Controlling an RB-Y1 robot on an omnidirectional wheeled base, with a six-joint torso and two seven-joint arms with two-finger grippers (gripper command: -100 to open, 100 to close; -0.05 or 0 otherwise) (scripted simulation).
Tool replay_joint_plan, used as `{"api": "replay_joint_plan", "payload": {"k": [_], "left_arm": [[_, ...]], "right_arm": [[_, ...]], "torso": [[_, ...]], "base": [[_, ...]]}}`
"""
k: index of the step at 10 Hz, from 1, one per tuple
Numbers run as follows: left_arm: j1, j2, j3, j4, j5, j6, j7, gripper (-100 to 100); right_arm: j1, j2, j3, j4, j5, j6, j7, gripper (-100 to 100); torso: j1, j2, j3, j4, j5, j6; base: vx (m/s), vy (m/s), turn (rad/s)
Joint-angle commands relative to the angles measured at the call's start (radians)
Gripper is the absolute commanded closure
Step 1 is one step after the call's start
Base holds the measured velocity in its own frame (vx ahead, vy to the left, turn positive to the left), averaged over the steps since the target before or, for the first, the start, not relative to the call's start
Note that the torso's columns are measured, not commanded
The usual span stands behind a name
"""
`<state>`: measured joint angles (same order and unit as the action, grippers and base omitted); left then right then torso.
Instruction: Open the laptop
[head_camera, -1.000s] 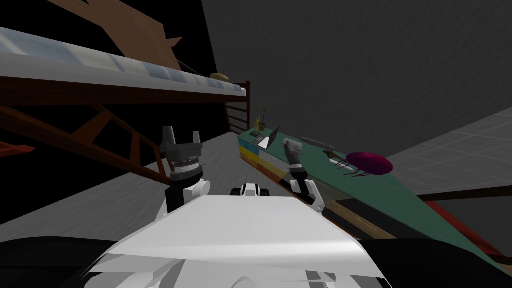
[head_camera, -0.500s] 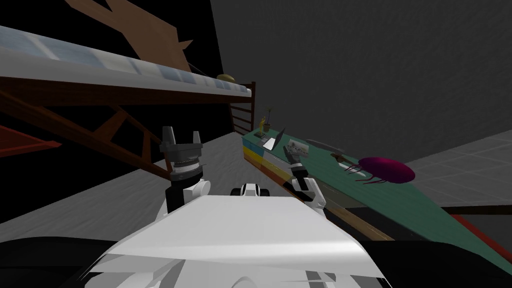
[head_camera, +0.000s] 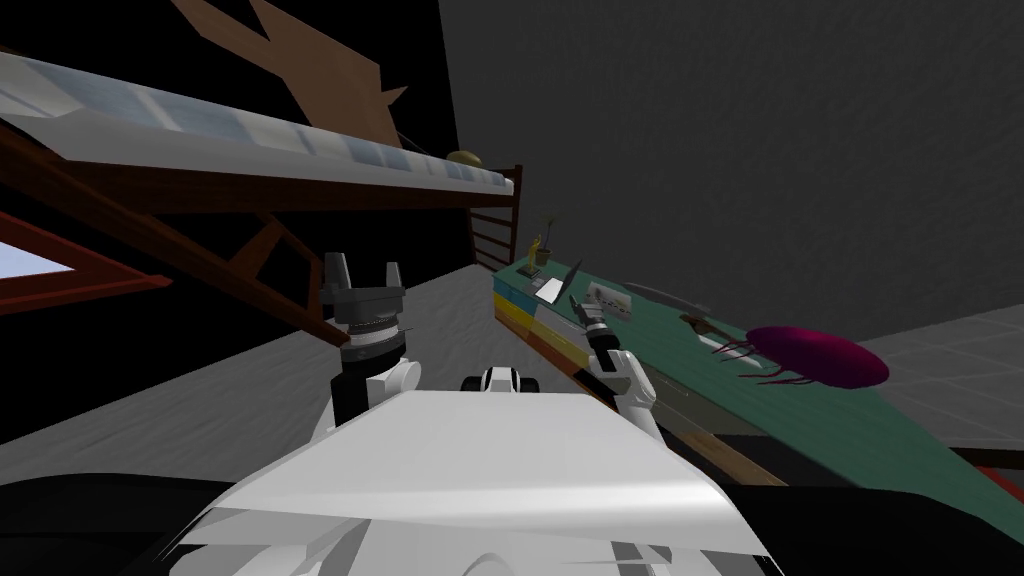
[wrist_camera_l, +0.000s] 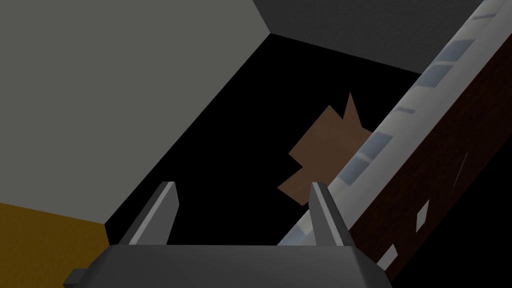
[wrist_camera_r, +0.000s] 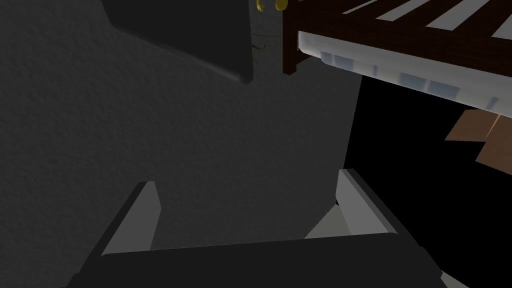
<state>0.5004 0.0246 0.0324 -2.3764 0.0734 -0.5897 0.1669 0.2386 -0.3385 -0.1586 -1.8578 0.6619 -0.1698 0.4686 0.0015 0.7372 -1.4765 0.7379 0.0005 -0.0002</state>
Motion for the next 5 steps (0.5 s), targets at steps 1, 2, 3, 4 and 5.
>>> {"api": "replay_joint_plan", "payload": {"k": [1,2,3,4,5], "left_arm": [[0.0,0.0,0.0,0.0,0.0,0.0,0.0,0],[0.0,0.0,0.0,0.0,0.0,0.0,0.0,0],[0.0,0.0,0.0,0.0,0.0,0.0,0.0,0],[0.0,0.0,0.0,0.0,0.0,0.0,0.0,0],[0.0,0.0,0.0,0.0,0.0,0.0,0.0,0]], "right_arm": [[-0.022,-0.012,-0.021,0.057,0.062,0.025,0.056,-100],[-0.037,-0.028,-0.03,0.081,0.094,0.049,0.085,-100],[-0.052,-0.045,-0.039,0.114,0.125,0.072,0.112,-100],[-0.052,-0.045,-0.039,0.115,0.132,0.072,0.112,-100],[-0.067,-0.062,-0.049,0.143,0.166,0.094,0.14,-100]], "torso": [[-0.002,0.001,0.0,0.0,0.0,0.001],[-0.002,0.001,0.001,0.0,-0.001,0.0],[-0.001,0.0,0.0,0.0,0.0,0.0],[0.0,0.0,0.0,0.0,0.0,0.0],[-0.003,0.001,0.001,0.0,-0.001,0.001]], "base": [[0.026,0.072,0.093],[0.036,0.101,0.118],[0.045,0.111,0.106],[0.033,0.076,0.037],[0.027,0.058,0.09]]}}
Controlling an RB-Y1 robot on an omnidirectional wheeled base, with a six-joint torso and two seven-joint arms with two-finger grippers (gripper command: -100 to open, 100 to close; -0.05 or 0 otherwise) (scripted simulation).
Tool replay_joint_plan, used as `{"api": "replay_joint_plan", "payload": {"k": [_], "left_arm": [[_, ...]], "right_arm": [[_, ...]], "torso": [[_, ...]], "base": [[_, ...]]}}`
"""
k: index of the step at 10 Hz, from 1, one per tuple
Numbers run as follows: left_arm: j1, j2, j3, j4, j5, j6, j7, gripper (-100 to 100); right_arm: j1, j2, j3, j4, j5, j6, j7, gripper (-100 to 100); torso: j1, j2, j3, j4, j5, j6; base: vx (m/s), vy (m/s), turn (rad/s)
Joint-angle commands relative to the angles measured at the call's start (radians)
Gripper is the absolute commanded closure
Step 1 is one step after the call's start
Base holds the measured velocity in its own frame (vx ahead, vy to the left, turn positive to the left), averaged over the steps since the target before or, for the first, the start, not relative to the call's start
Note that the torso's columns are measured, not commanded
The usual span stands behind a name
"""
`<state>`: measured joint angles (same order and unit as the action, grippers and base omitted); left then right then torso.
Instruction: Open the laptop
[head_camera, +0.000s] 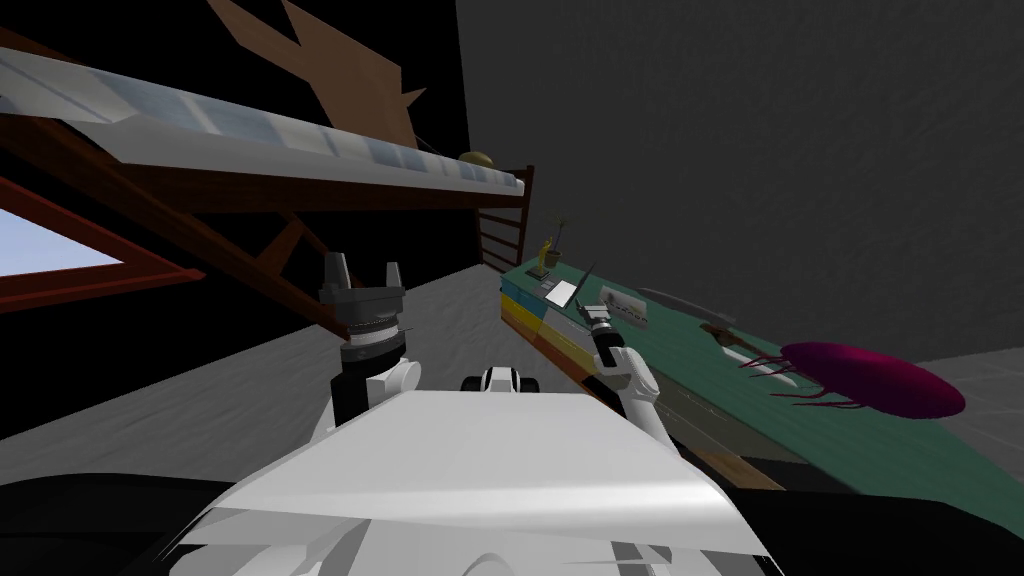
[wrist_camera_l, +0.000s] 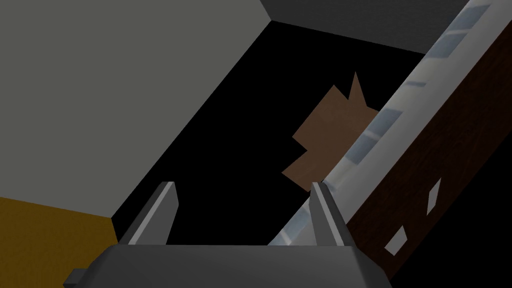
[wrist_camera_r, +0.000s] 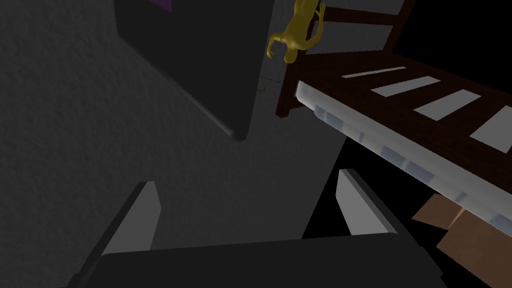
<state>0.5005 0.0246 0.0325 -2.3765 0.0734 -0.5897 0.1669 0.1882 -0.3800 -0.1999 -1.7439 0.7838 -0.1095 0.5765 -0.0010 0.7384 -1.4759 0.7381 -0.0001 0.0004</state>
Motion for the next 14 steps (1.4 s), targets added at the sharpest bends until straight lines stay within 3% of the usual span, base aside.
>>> {"api": "replay_joint_plan", "payload": {"k": [1,2,10,14], "left_arm": [[0.0,0.0,0.0,0.0,0.0,0.0,0.0,0],[0.0,0.0,0.0,0.0,0.0,0.0,0.0,0],[0.0,0.0,0.0,0.0,0.0,0.0,0.0,0],[0.0,0.0,0.0,0.0,0.0,0.0,0.0,0]], "right_arm": [[-0.03,-0.038,-0.016,0.056,0.075,0.056,0.058,-100],[-0.03,-0.038,-0.016,0.056,0.077,0.056,0.058,-100],[-0.125,-0.168,-0.074,0.241,0.295,0.202,0.233,-100],[-0.152,-0.207,-0.09,0.295,0.356,0.243,0.282,-100]], "torso": [[-0.001,0.0,0.0,0.0,0.0,0.0],[0.001,0.0,0.0,0.0,0.0,0.0],[0.0,0.001,0.0,0.0,0.0,0.0],[0.001,-0.001,0.0,0.0,0.0,0.0]], "base": [[0.039,0.08,0.111],[0.028,0.073,0.035],[0.04,0.086,0.092],[0.028,0.057,0.056]]}}
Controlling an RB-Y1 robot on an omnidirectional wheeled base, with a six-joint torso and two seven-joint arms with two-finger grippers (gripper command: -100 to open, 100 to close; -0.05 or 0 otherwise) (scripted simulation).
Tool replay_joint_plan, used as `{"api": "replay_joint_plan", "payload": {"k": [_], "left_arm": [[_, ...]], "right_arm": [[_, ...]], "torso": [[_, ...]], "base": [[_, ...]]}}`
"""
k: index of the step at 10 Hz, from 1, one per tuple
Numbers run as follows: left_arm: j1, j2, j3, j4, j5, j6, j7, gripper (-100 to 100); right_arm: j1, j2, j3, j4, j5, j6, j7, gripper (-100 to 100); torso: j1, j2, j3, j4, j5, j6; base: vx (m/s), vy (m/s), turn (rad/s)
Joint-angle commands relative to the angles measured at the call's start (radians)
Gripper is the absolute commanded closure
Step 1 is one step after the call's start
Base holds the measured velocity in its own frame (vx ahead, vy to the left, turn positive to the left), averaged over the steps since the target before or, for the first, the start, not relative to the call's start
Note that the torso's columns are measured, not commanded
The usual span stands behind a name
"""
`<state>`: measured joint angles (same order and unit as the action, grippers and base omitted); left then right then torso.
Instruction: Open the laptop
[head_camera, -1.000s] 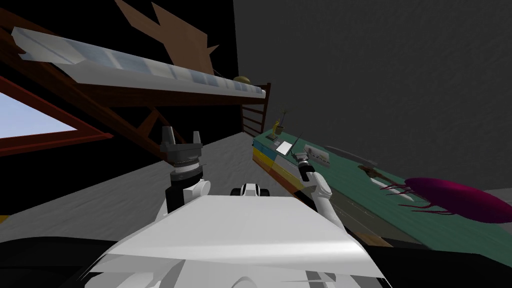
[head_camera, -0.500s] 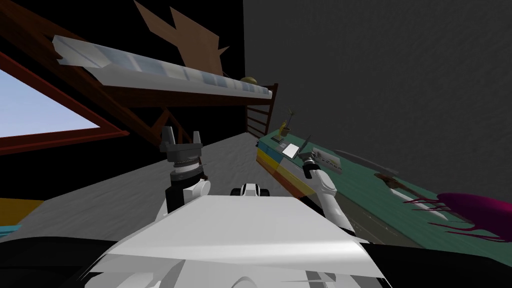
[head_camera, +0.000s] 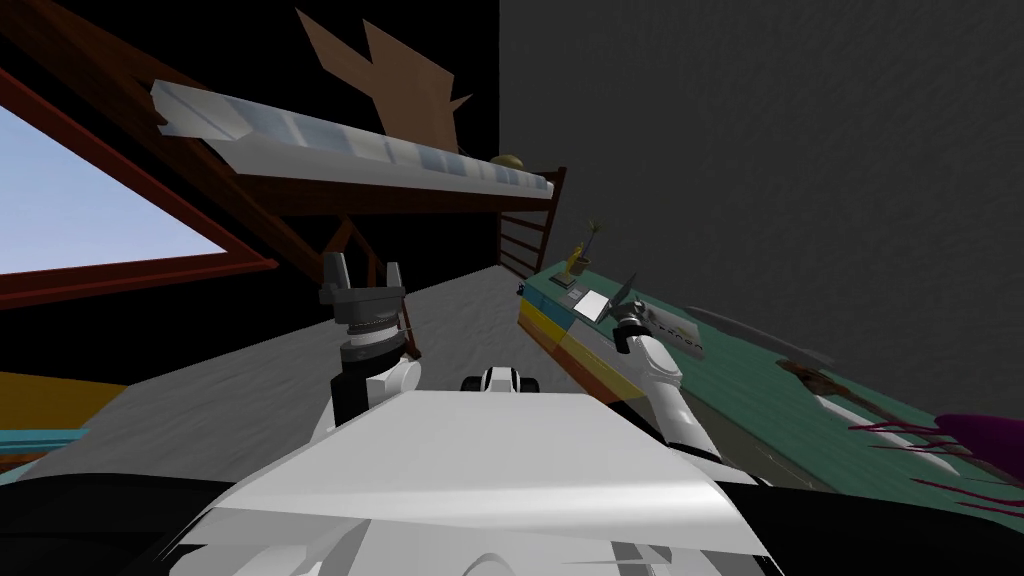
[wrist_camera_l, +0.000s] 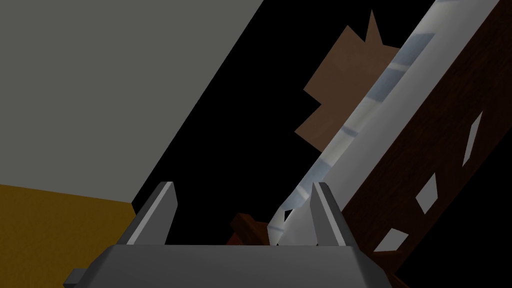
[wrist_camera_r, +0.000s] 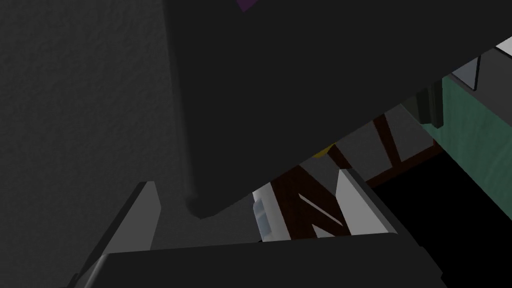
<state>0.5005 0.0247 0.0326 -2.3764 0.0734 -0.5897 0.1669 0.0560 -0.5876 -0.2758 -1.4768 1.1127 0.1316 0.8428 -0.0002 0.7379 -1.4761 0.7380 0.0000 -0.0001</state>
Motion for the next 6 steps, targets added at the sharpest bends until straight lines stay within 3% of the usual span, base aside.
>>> {"api": "replay_joint_plan", "payload": {"k": [1,2,3,4,5,6], "left_arm": [[0.0,0.0,0.0,0.0,0.0,0.0,0.0,0],[0.0,0.0,0.0,0.0,0.0,0.0,0.0,0],[0.0,0.0,0.0,0.0,0.0,0.0,0.0,0],[0.0,0.0,0.0,0.0,0.0,0.0,0.0,0],[0.0,0.0,0.0,0.0,0.0,0.0,0.0,0],[0.0,0.0,0.0,0.0,0.0,0.0,0.0,0]], "right_arm": [[-0.023,-0.005,-0.017,0.035,0.036,0.008,0.023,-100],[-0.019,-0.005,-0.012,0.028,0.028,0.012,0.018,-100],[-0.025,-0.035,-0.017,0.049,0.011,0.003,0.012,-100],[-0.023,-0.025,-0.008,0.038,0.013,0.013,0.018,-100],[-0.024,-0.028,-0.007,0.039,0.011,0.015,0.017,100],[0.001,-0.081,-0.009,0.065,0.006,-0.009,0.032,100]], "torso": [[0.0,0.0,0.0,0.0,0.0,0.0],[-0.001,0.001,0.0,0.0,0.0,0.0],[-0.001,0.001,0.001,0.0,0.0,0.0],[-0.001,-0.002,-0.001,-0.001,0.0,0.0],[0.0,-0.001,-0.001,-0.001,0.0,0.0],[-0.001,0.0,0.0,-0.002,-0.003,-0.002]], "base": [[0.011,0.031,0.014],[0.005,0.012,0.003],[0.071,0.004,0.02],[0.046,0.0,0.007],[0.01,-0.008,-0.021],[0.08,0.086,0.002]]}}
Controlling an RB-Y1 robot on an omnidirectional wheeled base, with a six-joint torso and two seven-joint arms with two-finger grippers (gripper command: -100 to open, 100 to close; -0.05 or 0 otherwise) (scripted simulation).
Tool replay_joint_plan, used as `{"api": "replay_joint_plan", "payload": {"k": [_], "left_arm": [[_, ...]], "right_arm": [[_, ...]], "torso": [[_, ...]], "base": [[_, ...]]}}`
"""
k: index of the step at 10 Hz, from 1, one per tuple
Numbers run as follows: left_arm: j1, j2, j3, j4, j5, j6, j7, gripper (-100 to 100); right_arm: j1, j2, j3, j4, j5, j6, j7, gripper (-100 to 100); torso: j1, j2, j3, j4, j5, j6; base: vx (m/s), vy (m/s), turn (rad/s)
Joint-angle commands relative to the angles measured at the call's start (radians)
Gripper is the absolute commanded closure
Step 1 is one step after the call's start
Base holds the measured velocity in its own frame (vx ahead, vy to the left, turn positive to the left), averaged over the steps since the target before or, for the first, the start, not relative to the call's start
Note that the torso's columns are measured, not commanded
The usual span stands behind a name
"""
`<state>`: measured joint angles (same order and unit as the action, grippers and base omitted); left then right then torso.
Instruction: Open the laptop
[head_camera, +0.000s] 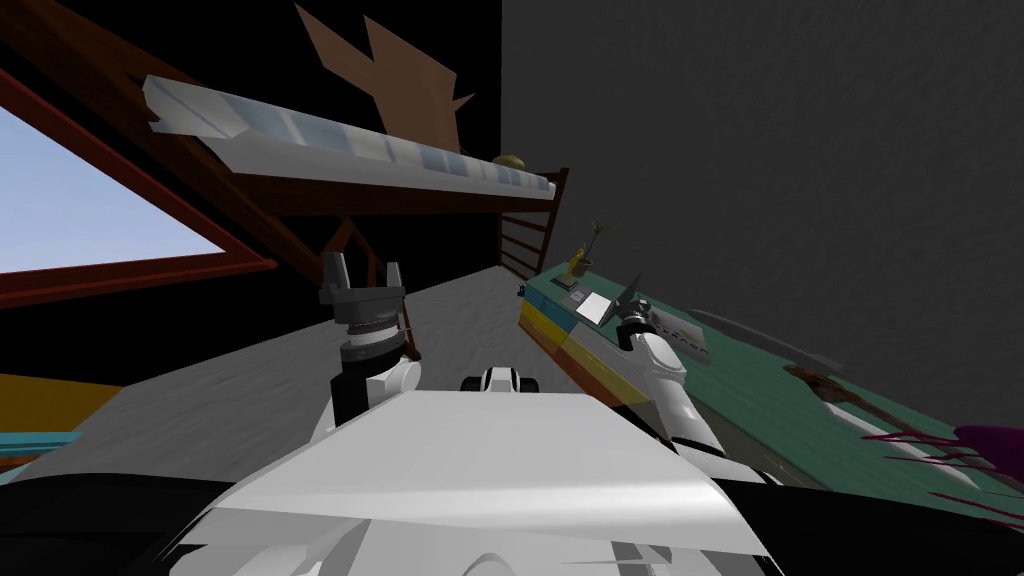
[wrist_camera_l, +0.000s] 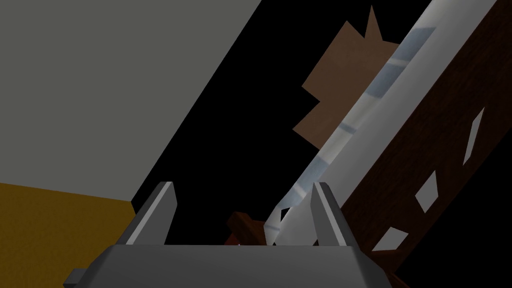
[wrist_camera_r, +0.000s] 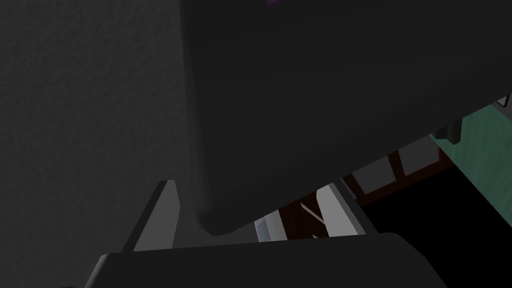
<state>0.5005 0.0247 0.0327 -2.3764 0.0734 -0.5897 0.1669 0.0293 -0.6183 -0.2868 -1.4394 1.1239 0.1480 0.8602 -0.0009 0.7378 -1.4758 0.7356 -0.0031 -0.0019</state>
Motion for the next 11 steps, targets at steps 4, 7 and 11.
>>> {"api": "replay_joint_plan", "payload": {"k": [4,7,11], "left_arm": [[0.0,0.0,0.0,0.0,0.0,0.0,0.0,0],[0.0,0.0,0.0,0.0,0.0,0.0,0.0,0],[0.0,0.0,0.0,0.0,0.0,0.0,0.0,0]], "right_arm": [[0.07,-0.134,0.006,0.07,-0.013,-0.063,0.038,100],[0.112,-0.215,0.009,0.111,-0.022,-0.101,0.061,100],[0.181,-0.285,0.035,0.13,0.002,-0.102,0.103,100]], "torso": [[0.0,-0.007,-0.005,-0.003,0.0,-0.003],[-0.004,-0.008,-0.005,-0.003,-0.002,-0.002],[-0.004,0.005,0.003,0.003,0.001,0.003]], "base": [[0.11,0.151,-0.018],[0.139,0.148,-0.001],[0.12,0.124,0.008]]}}
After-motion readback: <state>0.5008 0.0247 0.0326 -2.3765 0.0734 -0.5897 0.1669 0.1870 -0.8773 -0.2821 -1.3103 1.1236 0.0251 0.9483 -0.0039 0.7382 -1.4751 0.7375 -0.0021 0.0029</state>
